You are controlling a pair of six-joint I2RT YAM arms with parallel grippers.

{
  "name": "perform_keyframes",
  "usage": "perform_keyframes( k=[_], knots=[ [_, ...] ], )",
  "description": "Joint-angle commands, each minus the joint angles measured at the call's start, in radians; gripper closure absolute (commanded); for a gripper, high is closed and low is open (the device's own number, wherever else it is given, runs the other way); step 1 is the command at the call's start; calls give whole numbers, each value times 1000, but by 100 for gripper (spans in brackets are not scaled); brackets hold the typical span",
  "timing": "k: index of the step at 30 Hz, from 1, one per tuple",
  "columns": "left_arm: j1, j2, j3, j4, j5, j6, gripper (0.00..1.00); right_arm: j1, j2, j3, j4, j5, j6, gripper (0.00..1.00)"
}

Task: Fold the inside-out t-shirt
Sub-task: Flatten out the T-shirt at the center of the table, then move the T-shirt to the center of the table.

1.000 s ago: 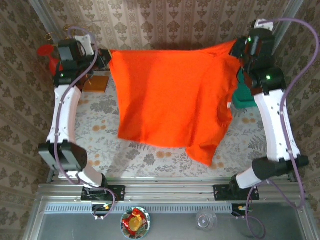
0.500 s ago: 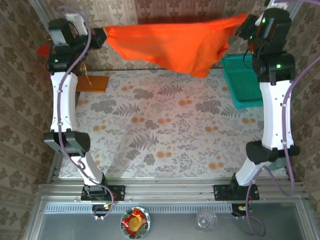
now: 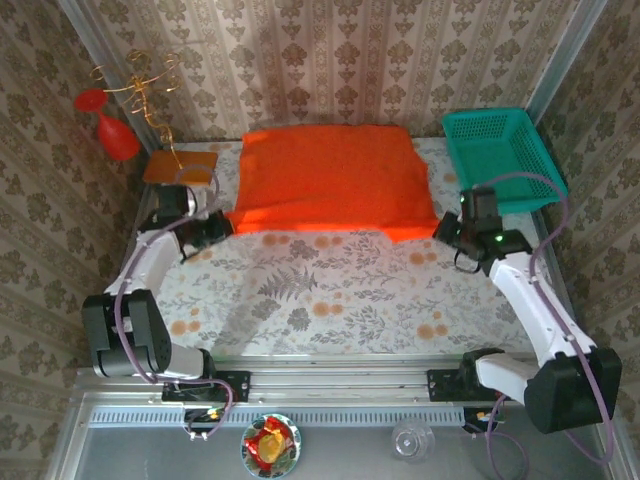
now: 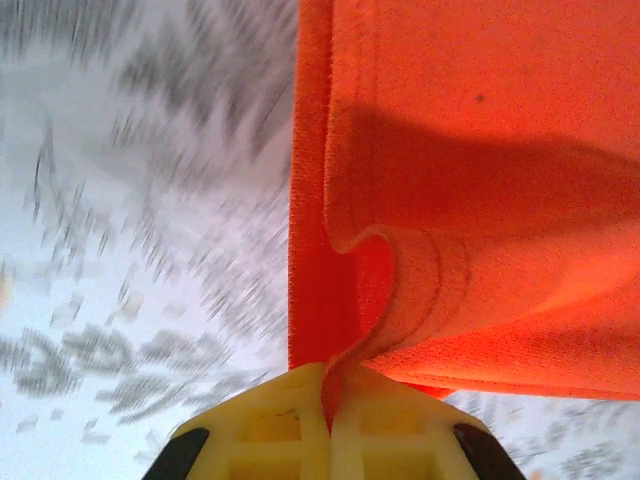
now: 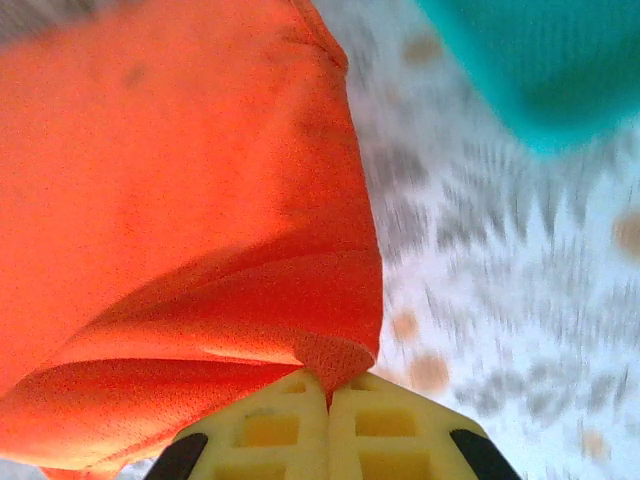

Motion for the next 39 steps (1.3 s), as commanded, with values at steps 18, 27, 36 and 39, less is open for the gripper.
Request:
perform_keyframes(
  k=[18,27,36,39],
  knots=[
    [16,-107,-159,-104,-233,-173,91,213,-95,-192,-271,-81,193,94],
    [-1,-263,-88,-247,-310,-141,71,320,-51,-7,-409,39,165,57],
    [-169,-164,45,-318,-351,-88,69,445,203,79,-157,-234,56,44],
    [-224,-62,72,-282,-322,-91,70,447,314,88,-97,-268,40,38]
  ],
)
